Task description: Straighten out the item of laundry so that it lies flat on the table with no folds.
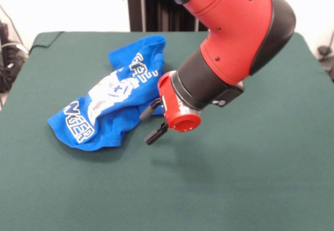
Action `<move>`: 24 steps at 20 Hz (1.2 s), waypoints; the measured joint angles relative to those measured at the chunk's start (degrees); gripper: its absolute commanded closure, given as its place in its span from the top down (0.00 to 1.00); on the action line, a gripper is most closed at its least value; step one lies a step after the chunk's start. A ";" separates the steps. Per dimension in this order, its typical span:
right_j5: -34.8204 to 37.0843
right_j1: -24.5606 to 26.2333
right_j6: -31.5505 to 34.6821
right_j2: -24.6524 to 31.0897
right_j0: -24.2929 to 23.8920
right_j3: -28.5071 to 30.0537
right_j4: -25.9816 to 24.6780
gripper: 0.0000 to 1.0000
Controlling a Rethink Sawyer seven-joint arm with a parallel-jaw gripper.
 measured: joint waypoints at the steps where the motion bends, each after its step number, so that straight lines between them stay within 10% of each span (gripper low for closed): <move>1: 0.00 0.00 0.00 0.02 -0.01 0.01 0.00 1.00; 24: -1.60 0.07 0.00 0.02 -0.01 0.01 -0.01 1.00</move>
